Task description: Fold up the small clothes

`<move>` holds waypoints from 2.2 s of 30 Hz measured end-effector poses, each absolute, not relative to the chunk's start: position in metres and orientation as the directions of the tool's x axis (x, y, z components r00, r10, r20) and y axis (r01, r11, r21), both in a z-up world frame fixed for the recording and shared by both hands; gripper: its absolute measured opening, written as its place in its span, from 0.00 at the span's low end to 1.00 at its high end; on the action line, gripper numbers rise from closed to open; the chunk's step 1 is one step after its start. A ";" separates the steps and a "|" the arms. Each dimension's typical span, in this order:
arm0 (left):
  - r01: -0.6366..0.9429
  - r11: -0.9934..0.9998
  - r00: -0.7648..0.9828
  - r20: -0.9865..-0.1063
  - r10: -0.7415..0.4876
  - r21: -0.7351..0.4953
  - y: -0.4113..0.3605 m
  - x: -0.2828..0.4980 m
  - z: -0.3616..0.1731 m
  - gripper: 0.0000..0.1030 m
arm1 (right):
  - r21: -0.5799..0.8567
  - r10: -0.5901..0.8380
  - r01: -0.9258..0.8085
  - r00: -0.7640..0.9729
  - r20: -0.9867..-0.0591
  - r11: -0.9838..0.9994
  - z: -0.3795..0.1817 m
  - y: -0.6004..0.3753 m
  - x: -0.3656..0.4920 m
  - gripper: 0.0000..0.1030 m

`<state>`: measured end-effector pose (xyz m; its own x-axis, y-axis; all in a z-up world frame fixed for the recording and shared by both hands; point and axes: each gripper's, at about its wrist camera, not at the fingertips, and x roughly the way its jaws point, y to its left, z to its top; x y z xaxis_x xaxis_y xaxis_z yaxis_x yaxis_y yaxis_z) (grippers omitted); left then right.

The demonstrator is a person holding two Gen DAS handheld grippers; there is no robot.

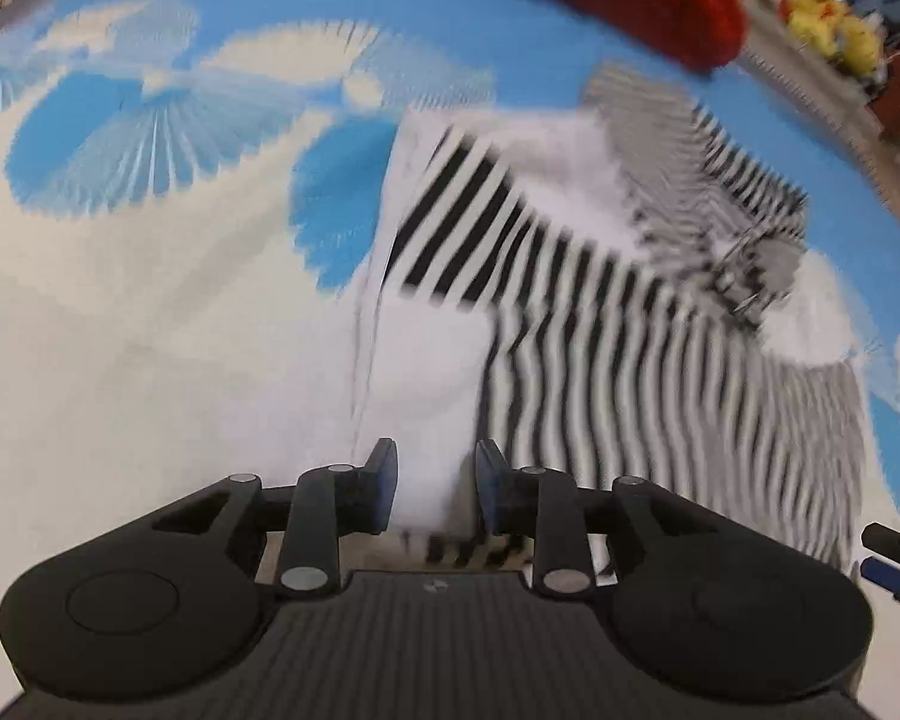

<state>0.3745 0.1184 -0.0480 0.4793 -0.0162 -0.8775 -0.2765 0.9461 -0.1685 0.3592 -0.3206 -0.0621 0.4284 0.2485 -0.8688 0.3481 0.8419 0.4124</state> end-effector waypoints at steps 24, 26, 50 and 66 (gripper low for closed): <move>0.006 0.995 0.815 -0.578 0.053 0.099 0.060 0.348 0.139 0.52 | 0.204 0.070 0.119 0.679 -0.730 0.972 0.024 -0.331 0.340 0.48; 0.018 0.994 0.814 -0.579 0.049 0.109 0.050 0.378 0.144 0.37 | 0.214 0.070 0.131 0.677 -0.732 0.968 0.021 -0.335 0.342 0.48; -0.133 0.983 0.602 -0.798 -0.018 -0.122 0.061 0.790 -0.067 0.60 | 0.030 0.036 -0.021 0.564 -0.825 0.999 -0.028 -0.312 0.388 0.48; 0.263 0.965 0.707 -0.679 -0.197 -0.006 0.015 0.716 -0.019 0.01 | 0.024 -0.018 0.063 0.592 -0.805 0.998 -0.022 -0.323 0.385 0.48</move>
<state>0.7159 0.0147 -0.0192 0.7072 -0.1966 -0.6792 0.2628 0.9648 -0.0057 0.3847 -0.3231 -0.0216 0.5924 -0.0183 -0.8054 0.0632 0.9977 0.0239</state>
